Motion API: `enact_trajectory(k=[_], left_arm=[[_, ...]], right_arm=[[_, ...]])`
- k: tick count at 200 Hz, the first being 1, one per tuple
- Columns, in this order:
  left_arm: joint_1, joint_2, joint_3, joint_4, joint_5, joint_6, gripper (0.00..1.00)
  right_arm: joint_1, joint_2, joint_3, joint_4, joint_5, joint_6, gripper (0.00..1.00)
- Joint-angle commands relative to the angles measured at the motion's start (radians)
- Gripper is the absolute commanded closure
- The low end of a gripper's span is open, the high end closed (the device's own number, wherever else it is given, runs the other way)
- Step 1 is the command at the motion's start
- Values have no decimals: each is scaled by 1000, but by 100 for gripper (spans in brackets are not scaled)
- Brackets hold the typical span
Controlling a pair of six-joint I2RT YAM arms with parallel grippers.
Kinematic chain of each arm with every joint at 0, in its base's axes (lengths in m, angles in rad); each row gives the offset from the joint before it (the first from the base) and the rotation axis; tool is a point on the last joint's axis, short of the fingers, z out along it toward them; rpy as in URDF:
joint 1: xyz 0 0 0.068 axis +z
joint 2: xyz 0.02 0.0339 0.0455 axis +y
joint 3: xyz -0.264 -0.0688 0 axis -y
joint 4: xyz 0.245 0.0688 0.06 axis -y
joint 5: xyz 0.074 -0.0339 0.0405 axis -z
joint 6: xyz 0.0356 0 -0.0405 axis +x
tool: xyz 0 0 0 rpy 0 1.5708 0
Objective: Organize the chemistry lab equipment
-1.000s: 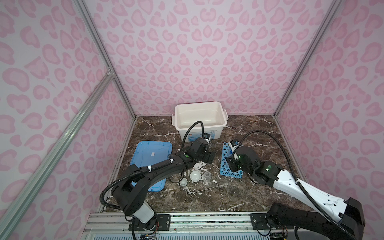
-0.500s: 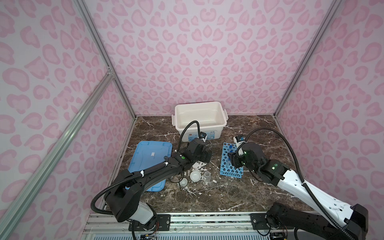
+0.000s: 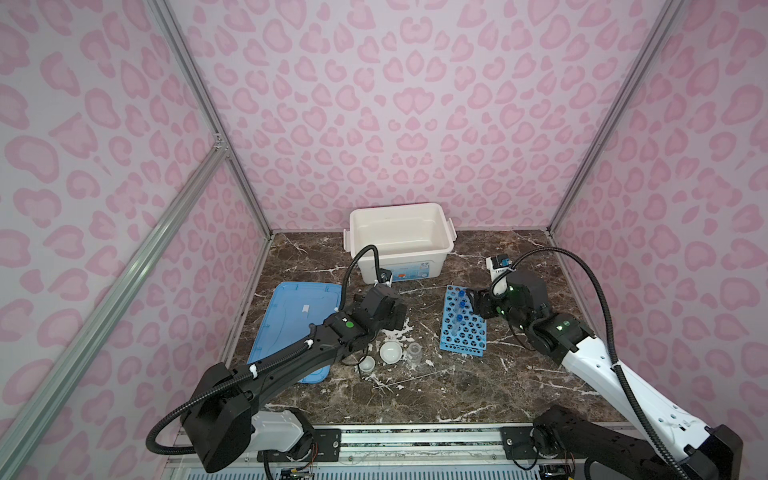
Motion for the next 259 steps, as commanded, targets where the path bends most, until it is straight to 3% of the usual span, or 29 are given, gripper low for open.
enact_trajectory(k=[1, 74, 143, 259], left_arm=[[3, -41, -10, -138, -68, -95, 2], [-3, -186, -56, -373, -65, -274, 2], [-75, -267, -114, -504, -73, -462, 2], [-100, -230, -120, -521, 4, -541, 2]], right_arm=[[-11, 14, 3, 46, -39, -8, 28], [-46, 38, -1, 60, -77, -18, 27], [-74, 56, -4, 75, -94, -22, 26], [-84, 71, -23, 101, -122, -14, 25]])
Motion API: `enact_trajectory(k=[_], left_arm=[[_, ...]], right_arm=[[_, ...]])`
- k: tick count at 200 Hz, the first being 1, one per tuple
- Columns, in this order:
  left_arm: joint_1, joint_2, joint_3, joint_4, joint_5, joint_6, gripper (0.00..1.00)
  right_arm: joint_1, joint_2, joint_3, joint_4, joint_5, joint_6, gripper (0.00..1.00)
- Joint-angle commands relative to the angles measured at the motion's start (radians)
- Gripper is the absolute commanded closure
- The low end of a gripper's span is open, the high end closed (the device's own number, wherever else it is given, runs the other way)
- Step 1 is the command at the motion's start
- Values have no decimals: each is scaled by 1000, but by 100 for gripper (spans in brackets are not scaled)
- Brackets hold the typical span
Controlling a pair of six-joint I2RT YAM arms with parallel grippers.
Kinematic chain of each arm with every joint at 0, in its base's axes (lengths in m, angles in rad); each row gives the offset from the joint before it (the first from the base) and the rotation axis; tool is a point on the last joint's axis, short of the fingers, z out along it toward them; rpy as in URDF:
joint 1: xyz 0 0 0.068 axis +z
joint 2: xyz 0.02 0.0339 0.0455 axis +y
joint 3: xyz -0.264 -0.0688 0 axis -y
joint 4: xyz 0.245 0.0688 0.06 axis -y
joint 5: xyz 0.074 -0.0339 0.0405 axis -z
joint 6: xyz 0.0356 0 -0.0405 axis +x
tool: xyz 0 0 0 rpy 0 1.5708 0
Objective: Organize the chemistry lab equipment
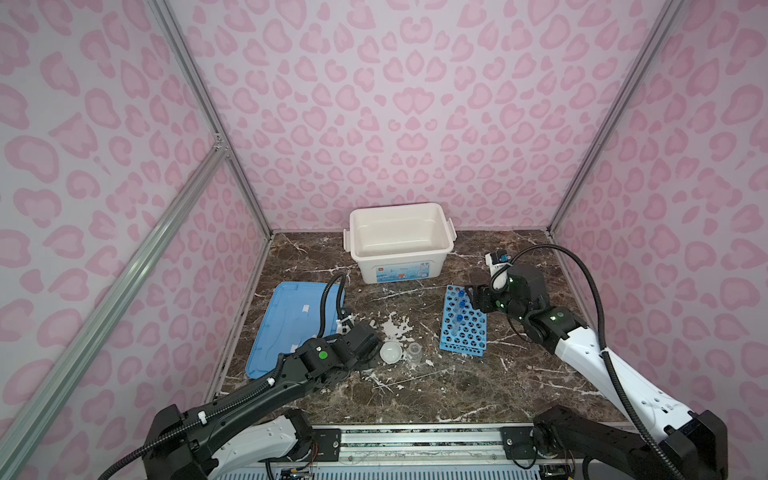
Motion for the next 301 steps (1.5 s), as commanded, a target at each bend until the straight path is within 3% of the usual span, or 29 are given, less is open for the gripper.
enact_trajectory(k=[1, 125, 301], left_arm=[[0, 29, 24, -4, 12, -21, 2], [24, 83, 52, -34, -57, -10, 2], [52, 147, 65, -8, -22, 37, 2]], right_arm=[[-3, 2, -11, 24, -6, 4, 25], [-27, -29, -33, 23, -26, 5, 25], [-59, -46, -50, 21, -71, 10, 24]])
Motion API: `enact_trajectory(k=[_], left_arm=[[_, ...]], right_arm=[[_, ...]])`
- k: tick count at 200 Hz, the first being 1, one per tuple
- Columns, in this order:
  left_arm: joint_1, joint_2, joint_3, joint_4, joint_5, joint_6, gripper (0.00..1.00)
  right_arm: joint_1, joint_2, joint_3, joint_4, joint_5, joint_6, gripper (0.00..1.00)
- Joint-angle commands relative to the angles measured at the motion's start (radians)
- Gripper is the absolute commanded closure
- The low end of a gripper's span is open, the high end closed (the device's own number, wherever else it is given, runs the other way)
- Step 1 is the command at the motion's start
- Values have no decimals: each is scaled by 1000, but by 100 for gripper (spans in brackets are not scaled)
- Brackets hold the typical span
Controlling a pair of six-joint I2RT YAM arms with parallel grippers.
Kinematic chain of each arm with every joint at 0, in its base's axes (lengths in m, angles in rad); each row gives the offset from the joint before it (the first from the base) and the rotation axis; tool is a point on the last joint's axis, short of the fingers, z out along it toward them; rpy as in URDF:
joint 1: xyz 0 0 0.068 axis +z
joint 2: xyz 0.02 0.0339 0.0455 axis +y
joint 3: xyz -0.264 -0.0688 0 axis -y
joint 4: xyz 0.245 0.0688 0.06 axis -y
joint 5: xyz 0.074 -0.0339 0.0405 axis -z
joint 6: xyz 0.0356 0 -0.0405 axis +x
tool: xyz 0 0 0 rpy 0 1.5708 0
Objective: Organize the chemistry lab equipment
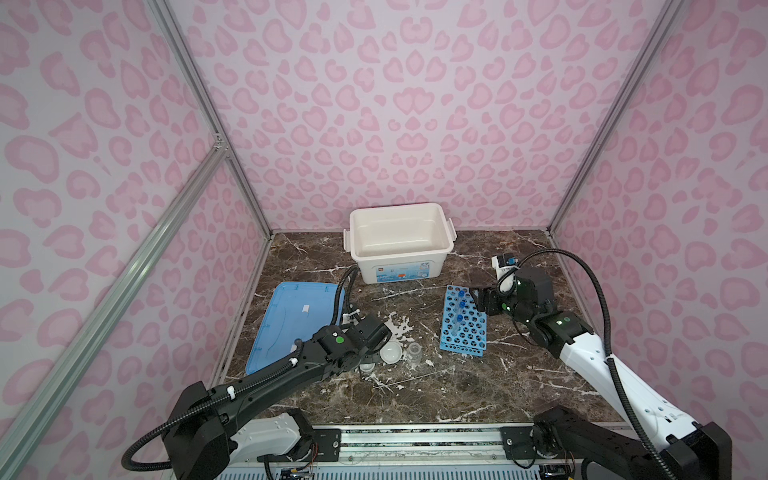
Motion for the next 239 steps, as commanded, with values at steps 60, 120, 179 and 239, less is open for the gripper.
enact_trajectory(k=[60, 120, 179, 239], left_arm=[[24, -5, -21, 40, 23, 21, 3], [33, 4, -23, 45, 30, 31, 3], [36, -7, -27, 40, 31, 35, 3], [38, -9, -21, 41, 34, 47, 13]], right_arm=[[-8, 5, -5, 19, -13, 7, 24], [-9, 9, -4, 17, -13, 10, 24], [-12, 10, -5, 17, -18, 12, 24], [-16, 7, -7, 14, -12, 10, 24]])
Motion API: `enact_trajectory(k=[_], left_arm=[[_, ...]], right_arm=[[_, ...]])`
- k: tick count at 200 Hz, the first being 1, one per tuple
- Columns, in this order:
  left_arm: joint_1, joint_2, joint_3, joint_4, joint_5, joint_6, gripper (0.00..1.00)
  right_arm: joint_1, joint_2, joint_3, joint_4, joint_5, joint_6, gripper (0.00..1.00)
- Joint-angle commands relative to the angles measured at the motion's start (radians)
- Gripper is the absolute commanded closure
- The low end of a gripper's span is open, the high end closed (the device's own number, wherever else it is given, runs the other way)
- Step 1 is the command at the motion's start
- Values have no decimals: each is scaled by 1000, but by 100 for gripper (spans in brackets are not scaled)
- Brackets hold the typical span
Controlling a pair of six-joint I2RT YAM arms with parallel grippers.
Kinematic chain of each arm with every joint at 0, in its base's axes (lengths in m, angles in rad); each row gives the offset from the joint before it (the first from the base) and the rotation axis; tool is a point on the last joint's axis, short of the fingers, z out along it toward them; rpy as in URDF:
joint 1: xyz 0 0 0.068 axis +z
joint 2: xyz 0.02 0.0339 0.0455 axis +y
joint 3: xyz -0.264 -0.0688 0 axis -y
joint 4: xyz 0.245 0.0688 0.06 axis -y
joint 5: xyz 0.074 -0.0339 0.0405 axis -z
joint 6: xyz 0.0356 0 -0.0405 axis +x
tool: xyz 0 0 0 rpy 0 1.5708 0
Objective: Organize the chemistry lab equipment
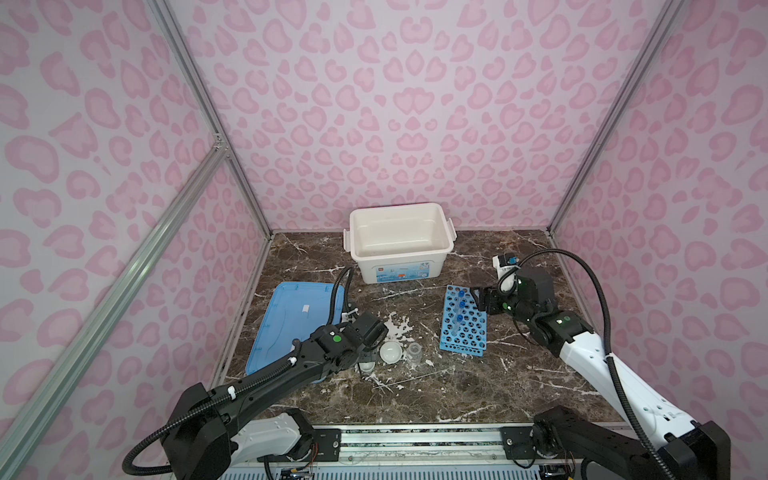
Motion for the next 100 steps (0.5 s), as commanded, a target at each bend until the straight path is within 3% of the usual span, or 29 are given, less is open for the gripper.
enact_trajectory(k=[1, 100], left_arm=[[1, -5, 3, -5, -2, 3, 13], [2, -25, 56, -51, -58, 40, 16]], right_arm=[[-1, 0, -6, 14, 0, 5, 24], [-10, 5, -6, 29, 2, 6, 24]])
